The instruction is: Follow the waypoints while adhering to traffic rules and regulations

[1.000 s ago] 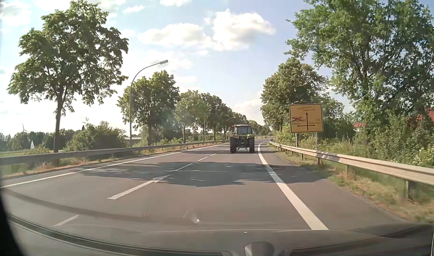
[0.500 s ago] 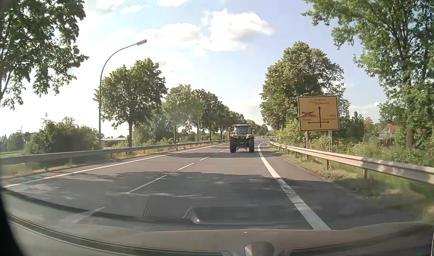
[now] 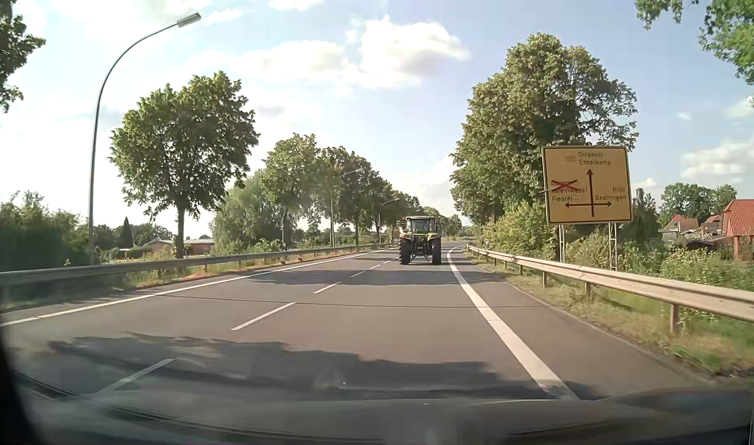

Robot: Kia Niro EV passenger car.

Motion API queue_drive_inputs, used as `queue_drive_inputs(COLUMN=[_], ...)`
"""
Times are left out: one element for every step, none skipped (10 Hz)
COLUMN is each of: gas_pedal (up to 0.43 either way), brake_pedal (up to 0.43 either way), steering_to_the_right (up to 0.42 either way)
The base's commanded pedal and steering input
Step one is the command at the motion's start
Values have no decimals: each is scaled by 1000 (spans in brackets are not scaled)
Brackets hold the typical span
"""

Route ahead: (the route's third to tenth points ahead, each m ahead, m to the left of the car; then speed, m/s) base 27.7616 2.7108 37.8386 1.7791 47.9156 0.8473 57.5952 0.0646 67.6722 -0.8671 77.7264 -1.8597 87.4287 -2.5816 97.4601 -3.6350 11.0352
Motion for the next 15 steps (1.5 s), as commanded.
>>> queue_drive_inputs(gas_pedal=[130, 130, 130, 130, 130, 130, 130, 138, 138, 150, 150, 150, 150, 150, 150], brake_pedal=[6, 6, 6, 6, 6, 6, 6, 6, 6, 6, 6, 6, 6, 6, 6], steering_to_the_right=[10, 10, 10, 10, 10, 10, 10, 10, 10, 10, 10, 10, 9, 9, 9])
